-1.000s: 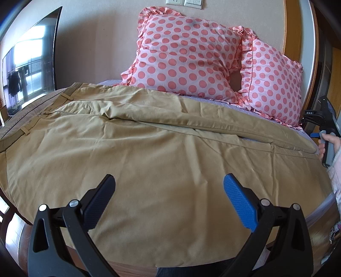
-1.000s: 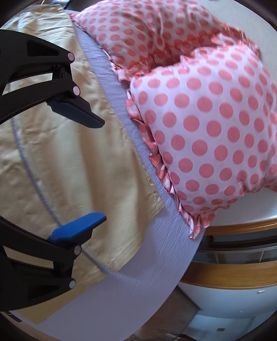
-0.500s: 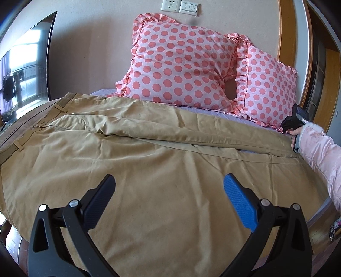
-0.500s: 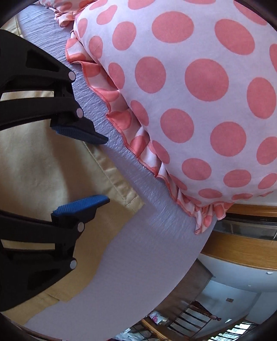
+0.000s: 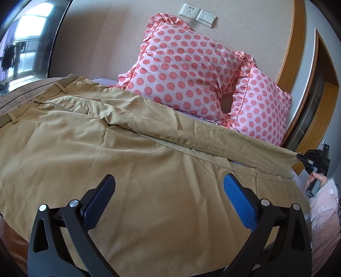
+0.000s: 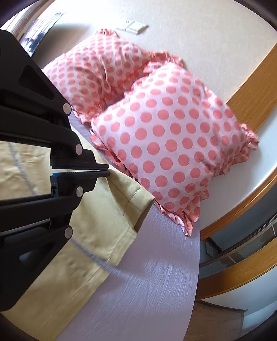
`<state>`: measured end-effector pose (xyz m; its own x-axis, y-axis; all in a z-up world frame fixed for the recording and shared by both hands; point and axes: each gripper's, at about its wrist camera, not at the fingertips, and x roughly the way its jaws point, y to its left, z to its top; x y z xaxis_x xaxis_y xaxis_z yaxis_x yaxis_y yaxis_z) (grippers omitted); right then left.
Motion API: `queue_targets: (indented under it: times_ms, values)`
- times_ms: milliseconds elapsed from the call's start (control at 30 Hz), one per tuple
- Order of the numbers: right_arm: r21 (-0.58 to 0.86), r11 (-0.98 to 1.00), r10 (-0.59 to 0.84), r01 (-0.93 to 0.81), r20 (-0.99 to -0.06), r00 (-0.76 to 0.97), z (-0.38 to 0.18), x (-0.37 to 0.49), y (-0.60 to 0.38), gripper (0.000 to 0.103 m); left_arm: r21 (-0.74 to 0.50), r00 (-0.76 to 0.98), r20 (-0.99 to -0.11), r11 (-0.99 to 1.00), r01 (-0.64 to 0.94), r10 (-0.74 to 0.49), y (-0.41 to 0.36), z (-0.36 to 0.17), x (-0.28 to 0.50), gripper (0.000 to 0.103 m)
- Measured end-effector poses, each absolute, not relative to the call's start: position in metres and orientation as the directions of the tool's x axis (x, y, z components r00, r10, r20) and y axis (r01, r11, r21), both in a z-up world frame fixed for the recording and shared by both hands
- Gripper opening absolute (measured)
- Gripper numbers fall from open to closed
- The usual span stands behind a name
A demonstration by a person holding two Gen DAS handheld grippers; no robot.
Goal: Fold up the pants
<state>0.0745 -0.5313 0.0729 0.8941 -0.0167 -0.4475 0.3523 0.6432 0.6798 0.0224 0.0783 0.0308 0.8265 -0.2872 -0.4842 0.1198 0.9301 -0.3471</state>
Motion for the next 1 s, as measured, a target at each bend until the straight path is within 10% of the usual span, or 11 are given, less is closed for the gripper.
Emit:
queue_targets:
  times_ms: [300,433,633,900,1000]
  values:
    - [0.723,0.531,0.124,0.442,-0.582,0.804,0.029,-0.011,-0.506,0.005,-0.364,0.831,-0.48,0.926,0.104,-0.282,0.074,0.039,0.031,0.101]
    - [0.769,0.507,0.215,0.39,-0.551,0.807,0.023,-0.002,-0.492,0.053,-0.37,0.831,-0.488,0.926,0.08,-0.267,0.075,0.038,0.025,0.101]
    - [0.796,0.47,0.33,0.382,-0.559,0.76,0.008,0.05,-0.473,0.053,-0.344,0.831,-0.502,0.937,0.065,-0.242,0.076,0.035,0.016,0.101]
    - [0.772,0.388,0.135,0.504,-0.589,0.797,0.006,0.061,-0.49,0.046,-0.34,0.834,-0.503,0.939,0.053,-0.228,0.083,0.041,0.018,0.101]
    - [0.768,0.393,0.086,0.506,-0.579,0.811,0.001,0.061,-0.493,0.02,-0.363,0.827,-0.5,0.929,0.067,-0.255,0.09,0.046,0.023,0.101]
